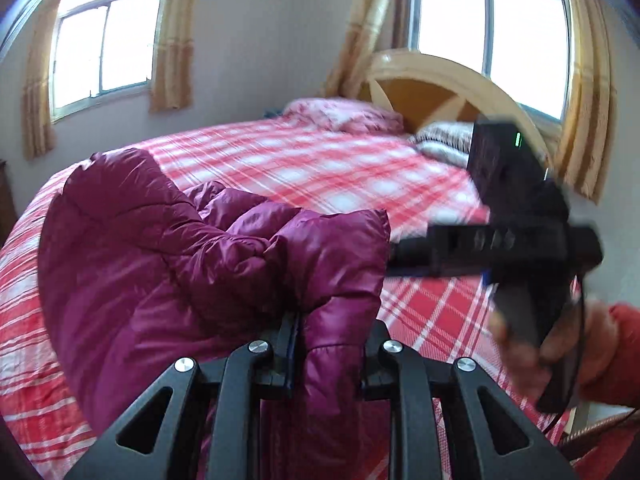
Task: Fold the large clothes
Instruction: 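Grasp the jacket bundle with the right gripper while the left gripper releases it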
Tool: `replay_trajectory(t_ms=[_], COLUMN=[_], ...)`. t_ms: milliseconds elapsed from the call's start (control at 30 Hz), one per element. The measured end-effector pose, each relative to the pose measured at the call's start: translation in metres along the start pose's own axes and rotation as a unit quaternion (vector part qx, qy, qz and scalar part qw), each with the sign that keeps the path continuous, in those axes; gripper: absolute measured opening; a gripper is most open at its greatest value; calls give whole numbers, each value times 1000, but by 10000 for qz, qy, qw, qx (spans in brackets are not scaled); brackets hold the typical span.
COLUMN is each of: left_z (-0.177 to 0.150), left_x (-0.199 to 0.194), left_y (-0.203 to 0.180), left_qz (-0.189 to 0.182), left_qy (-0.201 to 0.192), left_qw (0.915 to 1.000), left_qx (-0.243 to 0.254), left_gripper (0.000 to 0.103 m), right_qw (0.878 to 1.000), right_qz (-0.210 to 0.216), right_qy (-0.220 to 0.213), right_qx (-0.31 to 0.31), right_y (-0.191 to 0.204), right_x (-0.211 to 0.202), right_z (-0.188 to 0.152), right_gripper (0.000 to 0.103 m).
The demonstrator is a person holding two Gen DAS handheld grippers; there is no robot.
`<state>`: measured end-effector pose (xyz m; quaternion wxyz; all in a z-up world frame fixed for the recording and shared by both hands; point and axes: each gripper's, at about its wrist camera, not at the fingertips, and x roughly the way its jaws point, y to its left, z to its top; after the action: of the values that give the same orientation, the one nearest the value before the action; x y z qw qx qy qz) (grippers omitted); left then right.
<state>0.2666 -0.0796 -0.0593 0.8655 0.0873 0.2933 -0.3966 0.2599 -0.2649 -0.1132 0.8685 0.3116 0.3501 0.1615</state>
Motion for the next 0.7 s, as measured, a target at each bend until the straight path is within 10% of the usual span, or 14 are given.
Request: replay_trajectory(t_ms=[167,300,567,700], left_z=[-15,-23,-30,-33], left_x=[44,56,40,13], left_y=[-35,-44,-32,-29], left_qz=[-95,-128,-369,-458], left_qy=[512,680,640,453], left_qw=[9971,9941,9935,9945], left_qx=[554,842,863,830], left_gripper=[22,22,22,23], right_qw=[9986,9988,9853,9722], right_qz=[-424,72,763,869], right_qy=[-245,-214,1089,1744], right_qx=[-207,-435,-1071,-1299], right_y=[-17,-7,33,50], right_x=[-17,-6,78,115], right_z=[2,13,46,36], right_gripper=[70,70,69,27])
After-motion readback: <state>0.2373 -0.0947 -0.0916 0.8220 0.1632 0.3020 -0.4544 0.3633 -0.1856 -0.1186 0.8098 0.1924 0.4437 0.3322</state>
